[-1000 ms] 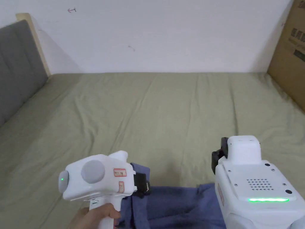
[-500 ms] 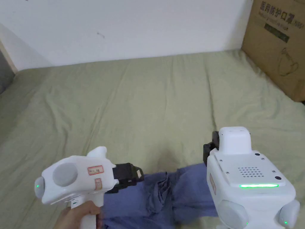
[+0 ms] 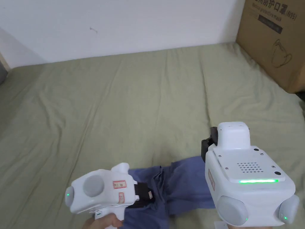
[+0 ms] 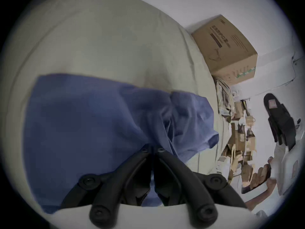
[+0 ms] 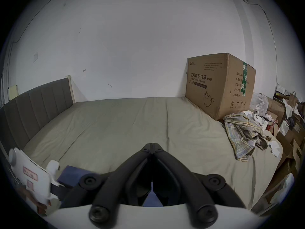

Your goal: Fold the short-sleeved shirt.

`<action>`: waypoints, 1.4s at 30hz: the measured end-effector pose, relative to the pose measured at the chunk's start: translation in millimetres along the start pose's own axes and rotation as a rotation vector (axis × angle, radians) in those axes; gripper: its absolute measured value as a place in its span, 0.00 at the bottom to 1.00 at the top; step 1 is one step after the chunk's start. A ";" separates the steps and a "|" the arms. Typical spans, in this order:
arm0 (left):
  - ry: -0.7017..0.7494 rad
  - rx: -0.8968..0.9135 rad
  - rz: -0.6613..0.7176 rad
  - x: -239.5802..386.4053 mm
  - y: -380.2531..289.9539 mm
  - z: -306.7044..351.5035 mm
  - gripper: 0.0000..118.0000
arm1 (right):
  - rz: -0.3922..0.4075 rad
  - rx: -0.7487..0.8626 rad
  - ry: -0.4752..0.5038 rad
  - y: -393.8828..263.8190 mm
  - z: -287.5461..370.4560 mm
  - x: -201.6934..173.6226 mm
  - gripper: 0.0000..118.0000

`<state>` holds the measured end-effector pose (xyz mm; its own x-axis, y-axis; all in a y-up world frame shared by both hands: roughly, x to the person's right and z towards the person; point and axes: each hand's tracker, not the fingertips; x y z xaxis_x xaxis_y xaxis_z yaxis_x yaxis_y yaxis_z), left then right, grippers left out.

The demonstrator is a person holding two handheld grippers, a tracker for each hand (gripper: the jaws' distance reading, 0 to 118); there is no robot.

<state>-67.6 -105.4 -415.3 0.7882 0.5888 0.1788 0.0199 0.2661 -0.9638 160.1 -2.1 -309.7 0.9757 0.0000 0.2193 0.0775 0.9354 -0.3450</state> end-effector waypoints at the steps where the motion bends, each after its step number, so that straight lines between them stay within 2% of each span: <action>1: 0.002 -0.017 -0.020 4.4 -1.6 -6.2 0.02 | 0.001 0.001 -0.005 0.4 0.2 0.9 0.01; 6: -0.029 -0.049 -0.043 19.0 -8.9 -14.2 0.02 | -0.009 0.000 -0.013 3.0 3.2 7.8 0.01; 9: 0.013 -0.057 -0.106 23.8 -10.6 -10.6 0.02 | -0.008 0.007 -0.017 6.0 6.8 9.1 0.01; 12: -0.070 -0.039 -0.067 23.1 -7.6 6.6 0.02 | 0.000 0.019 -0.020 9.9 10.7 8.0 0.01; 14: -0.134 0.005 -0.089 24.7 -6.2 27.1 0.02 | 0.003 0.027 -0.020 12.9 12.6 6.7 0.01; 17: -0.117 0.082 -0.148 20.8 -0.3 65.0 0.02 | 0.010 0.030 -0.019 16.6 14.4 2.4 0.01; 20: -0.112 0.161 -0.100 -8.4 6.8 100.6 0.02 | 0.018 0.029 -0.015 16.5 15.6 -2.9 0.01; 24: -0.074 0.238 0.070 -76.2 4.1 132.1 0.02 | 0.033 0.027 0.000 15.1 18.2 -13.6 0.01; 29: -0.040 0.229 0.219 -140.0 -15.4 142.3 0.03 | 0.054 0.027 0.020 16.9 15.1 -28.9 0.01; 30: -0.044 0.231 0.262 -148.7 -18.3 142.0 0.06 | 0.048 0.022 0.028 17.0 13.6 -31.3 0.01; 31: -0.062 0.236 0.284 -150.9 -19.7 140.7 0.14 | 0.046 0.019 0.030 16.9 12.4 -33.4 0.01; 32: -0.085 0.243 0.294 -153.2 -20.9 139.6 0.29 | 0.045 0.016 0.032 16.8 10.6 -35.0 0.01; 33: -0.123 0.247 0.303 -154.1 -22.0 137.5 0.55 | 0.049 0.011 0.036 16.5 9.0 -36.7 0.01; 34: -0.155 0.245 0.308 -154.2 -21.8 133.6 0.76 | 0.056 0.008 0.038 16.1 7.9 -38.4 0.01; 35: -0.187 0.223 0.301 -153.5 -20.4 127.1 0.91 | 0.065 0.003 0.038 15.7 6.9 -40.2 0.01; 36: -0.213 0.203 0.306 -152.4 -18.8 118.8 1.00 | 0.072 -0.003 0.041 14.9 6.4 -41.1 0.01; 42: -0.279 0.155 0.343 -146.8 -3.4 78.8 1.00 | 0.085 -0.030 0.028 11.7 2.1 -40.5 0.01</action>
<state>-231.9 -132.6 -422.7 0.5374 0.8397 -0.0783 -0.3222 0.1187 -0.9392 121.0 9.6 -320.7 0.9844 0.0681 0.1623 0.0002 0.9216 -0.3882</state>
